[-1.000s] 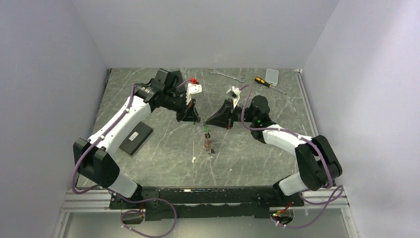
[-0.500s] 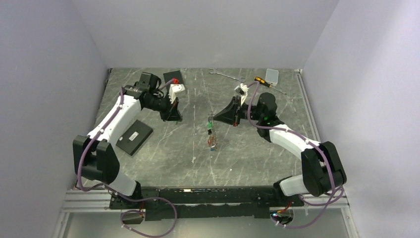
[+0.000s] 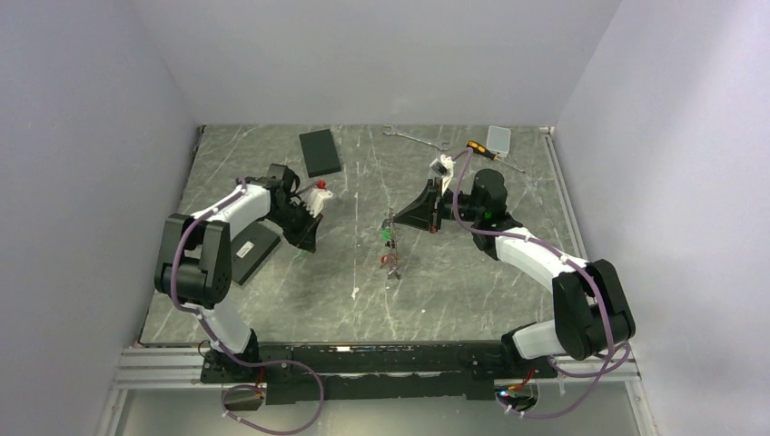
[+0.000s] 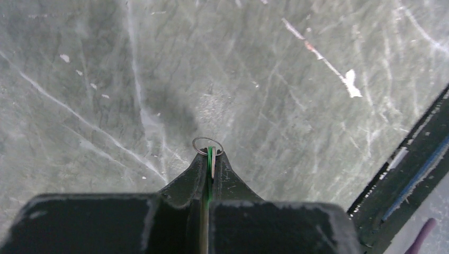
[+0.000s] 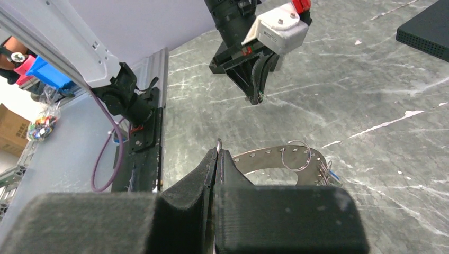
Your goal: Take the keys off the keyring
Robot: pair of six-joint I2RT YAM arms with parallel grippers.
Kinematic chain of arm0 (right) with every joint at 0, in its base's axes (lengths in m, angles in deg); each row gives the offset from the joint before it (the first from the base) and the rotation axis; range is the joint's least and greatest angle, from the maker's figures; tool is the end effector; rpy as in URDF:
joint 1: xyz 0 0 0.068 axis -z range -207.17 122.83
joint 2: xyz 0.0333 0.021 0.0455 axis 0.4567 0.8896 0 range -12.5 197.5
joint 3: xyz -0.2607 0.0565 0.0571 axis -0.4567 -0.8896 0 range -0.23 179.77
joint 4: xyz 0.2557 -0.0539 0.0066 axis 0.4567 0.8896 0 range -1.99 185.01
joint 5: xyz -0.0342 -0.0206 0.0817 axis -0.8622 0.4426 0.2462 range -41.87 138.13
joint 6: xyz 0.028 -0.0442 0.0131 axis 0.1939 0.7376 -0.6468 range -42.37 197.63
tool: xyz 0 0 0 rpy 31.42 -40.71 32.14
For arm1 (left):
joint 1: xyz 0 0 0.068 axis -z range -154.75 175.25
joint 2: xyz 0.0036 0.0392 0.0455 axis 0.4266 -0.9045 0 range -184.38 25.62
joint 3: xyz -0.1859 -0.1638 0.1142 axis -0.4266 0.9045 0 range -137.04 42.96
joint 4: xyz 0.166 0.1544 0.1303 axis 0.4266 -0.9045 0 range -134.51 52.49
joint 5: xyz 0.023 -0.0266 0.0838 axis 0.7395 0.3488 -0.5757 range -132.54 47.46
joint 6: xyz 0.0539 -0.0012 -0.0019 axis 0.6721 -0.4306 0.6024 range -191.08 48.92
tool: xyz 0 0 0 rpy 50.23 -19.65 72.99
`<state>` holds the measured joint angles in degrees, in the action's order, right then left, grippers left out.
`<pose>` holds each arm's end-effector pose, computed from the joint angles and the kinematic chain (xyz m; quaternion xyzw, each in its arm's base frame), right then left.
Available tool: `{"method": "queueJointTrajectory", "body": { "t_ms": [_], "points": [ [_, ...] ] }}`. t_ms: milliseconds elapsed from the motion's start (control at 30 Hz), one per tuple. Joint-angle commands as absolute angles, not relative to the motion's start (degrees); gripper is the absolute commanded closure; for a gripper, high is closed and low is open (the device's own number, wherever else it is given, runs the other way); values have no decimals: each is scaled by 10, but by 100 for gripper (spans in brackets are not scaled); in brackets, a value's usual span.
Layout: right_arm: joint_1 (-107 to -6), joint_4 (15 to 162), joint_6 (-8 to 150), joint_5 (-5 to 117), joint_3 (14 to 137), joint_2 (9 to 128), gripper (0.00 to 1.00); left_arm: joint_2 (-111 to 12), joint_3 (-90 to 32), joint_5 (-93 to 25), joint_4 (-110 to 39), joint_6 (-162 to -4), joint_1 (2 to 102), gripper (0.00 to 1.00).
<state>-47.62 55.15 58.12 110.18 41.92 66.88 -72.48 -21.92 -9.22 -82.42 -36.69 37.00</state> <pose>0.2637 0.1319 0.2657 -0.3555 0.6257 0.5543 0.4183 0.3058 -0.0835 0.1893 0.4007 0.8651 -0.2602 0.1531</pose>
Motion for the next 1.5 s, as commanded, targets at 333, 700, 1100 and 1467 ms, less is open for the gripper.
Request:
{"method": "queueJointTrajectory", "body": {
  "t_ms": [333, 700, 1100, 1467],
  "points": [
    [-475, 515, 578, 1102, 442, 664, 100, -765, -195, -145, -760, -384, 368, 76],
    [-475, 491, 531, 1031, 439, 686, 100, -642, -230, 14, -766, -423, 368, 10],
    [-475, 454, 469, 893, 449, 732, 100, -598, -231, 46, -549, -659, 361, 1],
    [-475, 449, 452, 844, 483, 782, 100, -622, -126, 150, -364, -737, 355, 1]
  ]
}}
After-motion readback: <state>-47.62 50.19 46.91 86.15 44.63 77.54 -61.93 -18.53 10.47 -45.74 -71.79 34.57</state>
